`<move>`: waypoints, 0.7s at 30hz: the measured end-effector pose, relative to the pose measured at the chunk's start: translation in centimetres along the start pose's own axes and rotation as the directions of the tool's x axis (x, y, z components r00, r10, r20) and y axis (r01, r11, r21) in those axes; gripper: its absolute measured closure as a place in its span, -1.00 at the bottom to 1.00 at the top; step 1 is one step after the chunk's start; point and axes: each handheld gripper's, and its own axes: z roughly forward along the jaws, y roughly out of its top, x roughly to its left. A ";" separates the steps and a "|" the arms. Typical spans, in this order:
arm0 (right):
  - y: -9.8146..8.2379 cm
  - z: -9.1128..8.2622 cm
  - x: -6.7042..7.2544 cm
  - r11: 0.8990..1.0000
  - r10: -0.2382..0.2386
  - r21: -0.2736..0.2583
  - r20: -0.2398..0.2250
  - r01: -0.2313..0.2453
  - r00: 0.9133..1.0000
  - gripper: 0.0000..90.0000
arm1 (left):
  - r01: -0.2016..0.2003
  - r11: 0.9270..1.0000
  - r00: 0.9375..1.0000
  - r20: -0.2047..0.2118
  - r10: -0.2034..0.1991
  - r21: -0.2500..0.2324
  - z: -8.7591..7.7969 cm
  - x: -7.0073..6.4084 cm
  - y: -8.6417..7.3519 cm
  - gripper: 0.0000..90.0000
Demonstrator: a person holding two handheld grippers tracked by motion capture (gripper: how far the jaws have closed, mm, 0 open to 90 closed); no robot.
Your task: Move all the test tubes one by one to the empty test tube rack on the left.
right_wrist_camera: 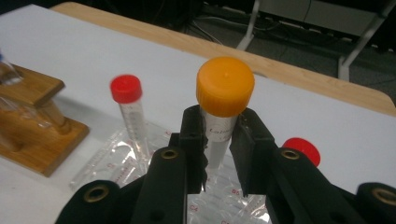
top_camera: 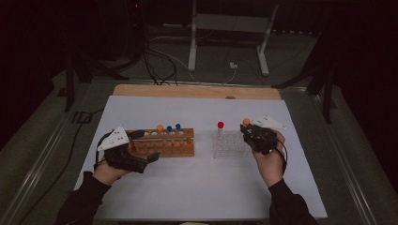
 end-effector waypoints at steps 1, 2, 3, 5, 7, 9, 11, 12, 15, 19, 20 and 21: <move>0.1 -0.2 0.0 1.000 0.001 -0.004 -0.005 -0.001 1.000 0.66 | 0.000 1.000 1.000 0.000 0.000 0.001 0.0 0.0 0.0 -0.96; 0.2 -0.3 0.1 1.000 -0.003 -0.005 -0.010 0.003 1.000 0.66 | 0.000 1.000 1.000 0.001 0.000 0.000 0.0 0.0 0.0 -0.96; 0.3 -0.5 0.2 1.000 -0.006 -0.011 -0.012 0.006 1.000 0.66 | 0.002 1.000 1.000 0.001 -0.002 0.000 0.0 0.0 0.0 -0.96; 0.5 -0.8 0.4 1.000 -0.004 -0.014 -0.024 0.003 1.000 0.66 | -0.003 1.000 1.000 0.001 0.003 0.001 0.0 0.0 0.0 -0.96; 0.6 -1.2 0.7 1.000 -0.009 -0.022 -0.032 0.008 0.999 0.66 | -0.002 1.000 1.000 0.004 0.002 0.001 0.0 -0.1 0.1 -0.97; 0.8 -1.7 1.1 0.999 -0.017 -0.030 -0.050 0.015 0.999 0.66 | -0.002 1.000 1.000 0.005 0.002 0.002 0.0 -0.1 0.1 -0.96; 1.0 -2.0 1.5 0.999 -0.024 -0.034 -0.072 0.021 0.997 0.66 | -0.006 1.000 1.000 0.007 0.006 0.004 0.0 -0.2 0.2 -0.96; 1.1 -2.2 1.8 0.999 -0.029 -0.038 -0.082 0.026 0.996 0.66 | -0.007 1.000 1.000 0.009 0.007 0.006 0.0 -0.2 0.2 -0.96; 1.3 -2.8 2.6 0.998 -0.045 -0.045 -0.117 0.040 0.992 0.66 | -0.007 1.000 1.000 0.012 0.007 0.006 0.0 -0.3 0.3 -0.96; 1.5 -3.3 3.8 0.997 -0.060 -0.048 -0.171 0.053 0.983 0.66 | -0.009 1.000 1.000 0.017 0.009 0.005 -0.1 -0.4 0.4 -0.96; 1.5 -3.4 4.0 0.997 -0.068 -0.049 -0.182 0.060 0.981 0.66 | -0.010 1.000 1.000 0.018 0.010 0.006 0.0 -0.5 0.4 -0.96; 1.5 -3.5 4.3 0.997 -0.069 -0.051 -0.193 0.061 0.979 0.66 | -0.009 1.000 1.000 0.021 0.009 0.007 0.0 -0.5 0.4 -0.96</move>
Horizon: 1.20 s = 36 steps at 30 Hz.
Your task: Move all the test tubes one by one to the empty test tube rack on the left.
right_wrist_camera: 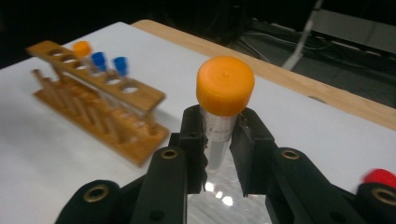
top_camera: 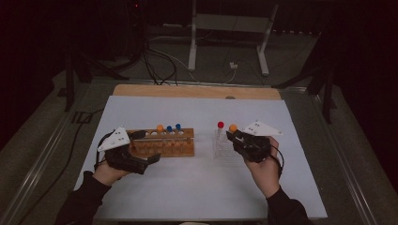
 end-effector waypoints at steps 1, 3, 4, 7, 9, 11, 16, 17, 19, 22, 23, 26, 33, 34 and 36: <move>0.0 0.0 0.3 1.000 -0.002 0.002 -0.013 0.002 1.000 0.66 | -0.002 1.000 1.000 0.000 0.002 0.002 0.0 0.0 0.0 -0.96; 0.0 0.1 0.7 1.000 -0.007 0.004 -0.032 0.007 0.999 0.66 | -0.003 1.000 1.000 0.005 0.003 0.005 0.1 -0.1 0.0 -0.96; 0.0 0.1 0.9 1.000 -0.008 0.008 -0.044 0.008 0.999 0.66 | -0.003 1.000 1.000 0.005 0.003 0.006 0.1 -0.1 0.0 -0.96; -0.2 0.5 1.7 1.000 -0.019 0.020 -0.076 0.020 0.997 0.66 | -0.007 1.000 1.000 0.010 0.007 0.012 0.2 -0.2 0.0 -0.96; -0.4 0.8 2.2 0.999 -0.032 0.032 -0.089 0.035 0.995 0.66 | -0.006 1.000 1.000 0.015 0.006 0.011 0.3 -0.3 0.0 -0.96; -0.7 1.1 2.7 0.998 -0.045 0.046 -0.106 0.050 0.993 0.66 | -0.006 1.000 1.000 0.020 0.005 0.016 0.4 -0.4 0.0 -0.96; -1.1 1.7 3.4 0.996 -0.060 0.062 -0.145 0.070 0.988 0.66 | -0.015 1.000 0.999 0.035 0.014 0.024 0.7 -0.7 0.1 -0.96; -1.1 1.8 3.4 0.995 -0.061 0.063 -0.150 0.071 0.987 0.66 | -0.013 1.000 0.999 0.039 0.012 0.024 0.8 -0.9 0.1 -0.96; -1.2 1.9 3.7 0.995 -0.067 0.067 -0.164 0.079 0.984 0.66 | -0.015 0.999 0.999 0.048 0.014 0.028 0.9 -1.1 0.2 -0.96; -1.4 2.1 4.2 0.993 -0.076 0.077 -0.186 0.091 0.980 0.66 | -0.019 0.999 0.998 0.065 0.017 0.029 1.2 -1.4 0.3 -0.96; -1.5 2.2 4.4 0.992 -0.079 0.079 -0.190 0.095 0.979 0.66 | -0.020 0.999 0.998 0.066 0.018 0.029 1.3 -1.6 0.3 -0.96; -1.7 2.4 4.9 0.991 -0.084 0.085 -0.208 0.104 0.975 0.66 | -0.019 0.999 0.996 0.085 0.017 0.026 1.8 -1.9 0.2 -0.93; -2.0 2.8 5.8 0.988 -0.100 0.090 -0.246 0.126 0.964 0.66 | -0.032 0.998 0.992 0.127 0.025 0.049 3.3 -2.8 -0.2 -0.84; -2.0 2.8 6.0 0.988 -0.102 0.089 -0.252 0.128 0.962 0.66 | -0.032 0.998 0.991 0.133 0.025 0.046 3.4 -2.9 -0.1 -0.81; -2.2 2.9 6.3 0.987 -0.102 0.093 -0.262 0.131 0.960 0.66 | -0.034 0.999 0.989 0.147 0.028 0.037 3.6 -3.1 0.1 -0.72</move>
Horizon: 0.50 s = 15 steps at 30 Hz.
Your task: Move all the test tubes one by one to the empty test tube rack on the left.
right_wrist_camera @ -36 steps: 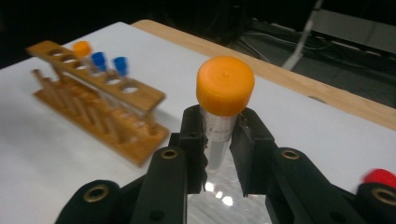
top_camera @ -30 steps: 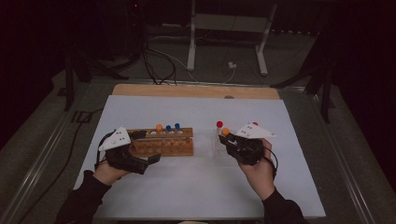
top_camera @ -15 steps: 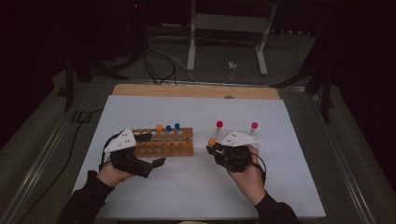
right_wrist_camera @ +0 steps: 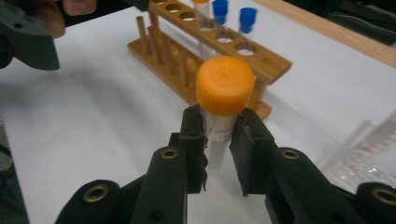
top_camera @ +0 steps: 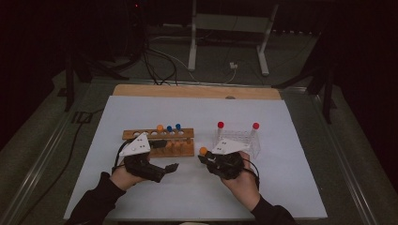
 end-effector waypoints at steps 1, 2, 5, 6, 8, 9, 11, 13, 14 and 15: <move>0.0 0.1 0.1 1.000 -0.008 0.004 -0.004 0.008 1.000 0.66 | -0.004 1.000 1.000 0.003 0.004 -0.007 0.1 -0.1 0.1 -0.63; -0.1 0.2 0.3 1.000 -0.011 0.005 -0.011 0.011 1.000 0.66 | -0.002 1.000 1.000 0.018 0.002 -0.009 0.2 -0.2 0.3 -0.63; -0.1 0.5 0.6 1.000 -0.018 0.011 -0.023 0.018 1.000 0.66 | -0.018 1.000 0.999 0.034 0.019 -0.009 0.6 -0.6 0.6 -0.45; -0.2 0.6 0.7 1.000 -0.020 0.012 -0.026 0.020 0.999 0.66 | -0.027 1.000 0.999 0.039 0.027 -0.008 0.8 -0.7 0.7 -0.38; -0.2 0.7 1.0 1.000 -0.020 0.017 -0.035 0.020 0.999 0.66 | -0.033 0.999 0.998 0.048 0.033 -0.011 1.1 -0.9 0.9 -0.28; -0.2 0.8 1.1 1.000 -0.019 0.019 -0.038 0.020 0.999 0.66 | -0.035 0.999 0.998 0.050 0.036 -0.011 1.3 -1.1 1.0 -0.23; -0.2 0.9 1.2 0.999 -0.024 0.023 -0.047 0.025 0.999 0.66 | -0.044 0.999 0.998 0.053 0.044 -0.011 1.6 -1.2 1.2 -0.16; -0.3 1.0 1.4 0.999 -0.025 0.025 -0.053 0.027 0.998 0.66 | -0.048 0.999 0.997 0.056 0.048 -0.012 2.0 -1.4 1.4 -0.09; -0.3 1.0 1.4 0.999 -0.025 0.027 -0.057 0.027 0.998 0.66 | -0.052 0.999 0.997 0.059 0.052 -0.015 2.1 -1.4 1.5 -0.06; -0.3 1.1 1.5 0.999 -0.026 0.025 -0.060 0.028 0.998 0.66 | -0.055 0.998 0.997 0.059 0.056 -0.015 2.2 -1.5 1.6 0.00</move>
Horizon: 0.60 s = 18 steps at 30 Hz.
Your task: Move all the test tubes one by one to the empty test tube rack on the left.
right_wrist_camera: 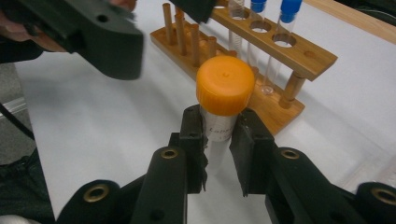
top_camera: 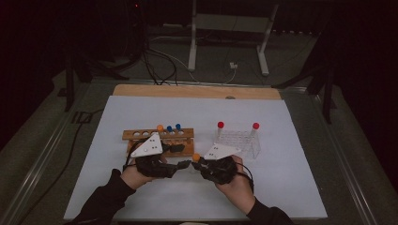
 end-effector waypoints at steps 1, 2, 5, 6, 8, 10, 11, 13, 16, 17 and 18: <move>0.0 0.0 0.0 1.000 0.000 0.000 -0.002 0.000 1.000 0.66 | 0.001 1.000 1.000 0.006 -0.001 -0.004 0.2 0.0 0.1 0.04; 0.0 0.0 0.0 1.000 0.000 0.002 -0.004 0.000 1.000 0.66 | -0.004 1.000 1.000 0.010 0.004 -0.001 0.4 -0.1 0.2 0.08; 0.0 0.0 0.1 1.000 0.002 0.000 -0.007 -0.002 1.000 0.66 | -0.014 1.000 1.000 0.020 0.014 0.002 0.9 -0.2 0.4 0.19; 0.0 0.0 0.1 1.000 0.002 -0.001 -0.006 -0.002 1.000 0.66 | -0.017 1.000 1.000 0.024 0.017 0.005 1.1 -0.3 0.5 0.23; 0.0 0.0 0.1 1.000 0.004 -0.002 -0.008 -0.004 1.000 0.66 | -0.024 1.000 0.999 0.030 0.023 0.014 1.5 -0.3 0.6 0.28; 0.0 -0.1 0.0 1.000 0.003 -0.002 -0.008 -0.003 1.000 0.66 | -0.031 0.999 0.999 0.036 0.030 0.020 1.8 -0.4 0.6 0.33; 0.0 -0.1 0.0 1.000 0.003 -0.002 -0.008 -0.003 1.000 0.66 | -0.034 0.999 0.999 0.036 0.033 0.025 2.0 -0.4 0.6 0.35; 0.1 -0.1 0.0 1.000 0.003 -0.004 -0.010 -0.003 1.000 0.66 | -0.046 0.999 0.998 0.037 0.045 0.029 2.2 -0.4 0.6 0.40; 0.1 -0.2 0.1 1.000 0.003 -0.007 -0.011 -0.003 1.000 0.66 | -0.048 0.998 0.998 0.042 0.047 0.032 2.4 -0.3 0.6 0.50; 0.1 -0.2 0.1 1.000 0.002 -0.009 -0.009 -0.002 1.000 0.66 | -0.048 0.998 0.998 0.048 0.046 0.032 2.4 -0.3 0.7 0.52; 0.1 -0.1 0.1 1.000 0.004 -0.009 -0.010 -0.005 1.000 0.66 | -0.051 0.998 0.998 0.046 0.050 0.034 2.5 -0.3 0.7 0.56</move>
